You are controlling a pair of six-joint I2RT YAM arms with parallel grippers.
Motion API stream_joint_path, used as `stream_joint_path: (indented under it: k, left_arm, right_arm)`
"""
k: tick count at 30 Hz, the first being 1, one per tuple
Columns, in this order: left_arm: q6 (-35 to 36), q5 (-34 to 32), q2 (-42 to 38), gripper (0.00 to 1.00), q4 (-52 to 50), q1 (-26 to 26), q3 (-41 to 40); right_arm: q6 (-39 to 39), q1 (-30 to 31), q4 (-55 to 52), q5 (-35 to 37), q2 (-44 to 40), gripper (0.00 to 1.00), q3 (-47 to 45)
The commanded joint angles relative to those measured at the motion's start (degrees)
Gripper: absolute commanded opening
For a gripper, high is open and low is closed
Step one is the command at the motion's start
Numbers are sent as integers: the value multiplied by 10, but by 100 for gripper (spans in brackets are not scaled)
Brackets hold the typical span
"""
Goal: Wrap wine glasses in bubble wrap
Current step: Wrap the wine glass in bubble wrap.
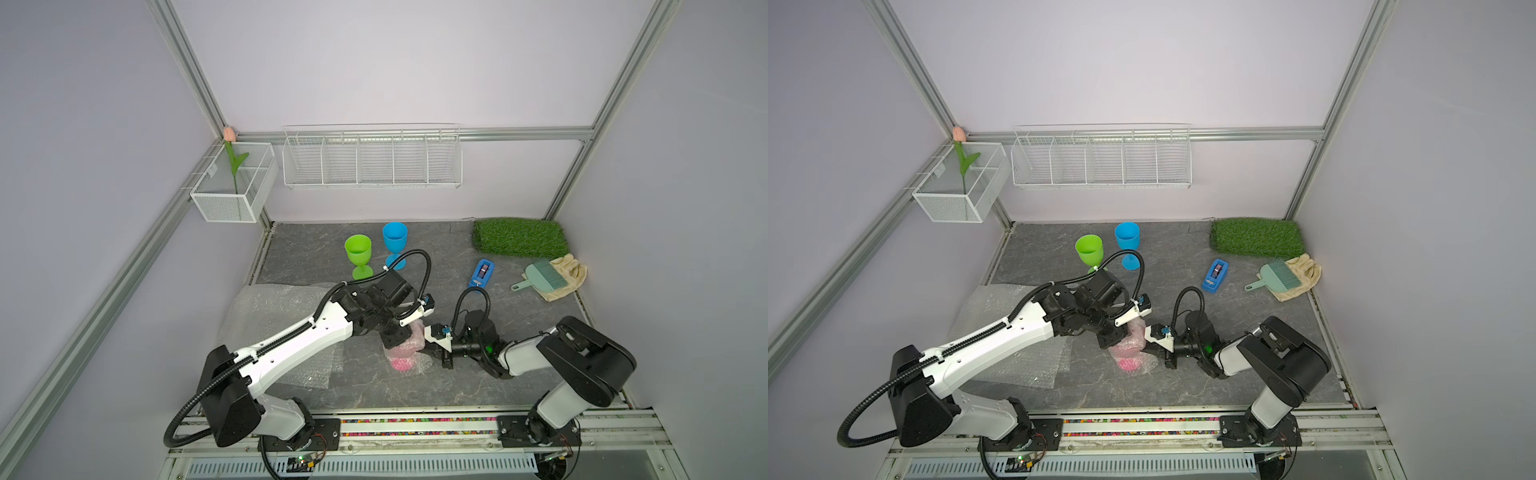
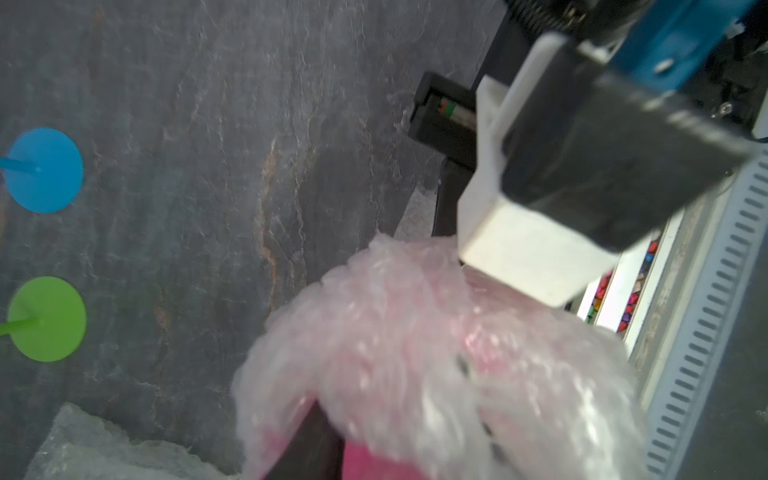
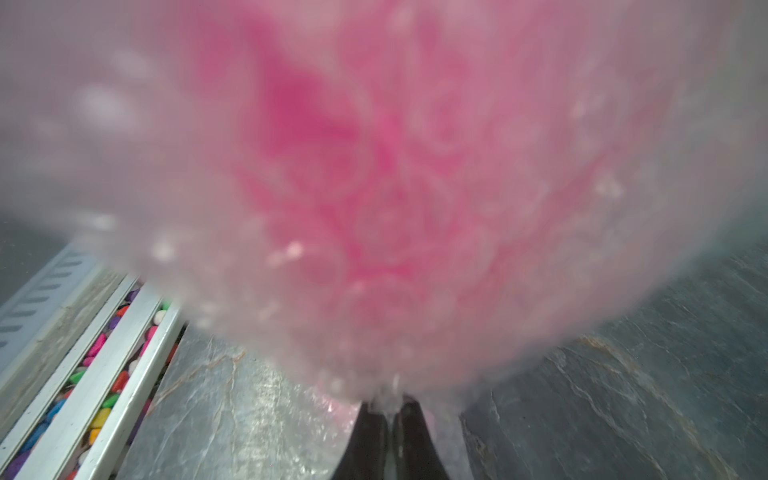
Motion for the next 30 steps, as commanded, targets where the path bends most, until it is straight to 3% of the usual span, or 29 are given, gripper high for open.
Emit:
stream_joint_path:
  k: [1, 12, 17, 19, 26, 30]
  left_arm:
    - [-18, 11, -25, 44, -26, 3, 40]
    - [17, 109, -11, 74, -27, 2, 56]
    - [40, 132, 8, 71, -49, 1, 25]
    - [46, 128, 19, 65, -66, 2, 25]
    - [41, 93, 55, 15, -38, 10, -7]
    - [30, 114, 70, 2, -8, 20, -36]
  right_arm:
    - [-3, -2, -13, -9, 1, 7, -1]
    - [-3, -1, -19, -15, 4, 7, 3]
    - [-2, -2, -21, -19, 10, 7, 7]
    - [-2, -2, -24, -20, 11, 7, 9]
    - [-1, -2, -33, -28, 16, 7, 14]
    - [-1, -1, -34, -29, 17, 7, 14]
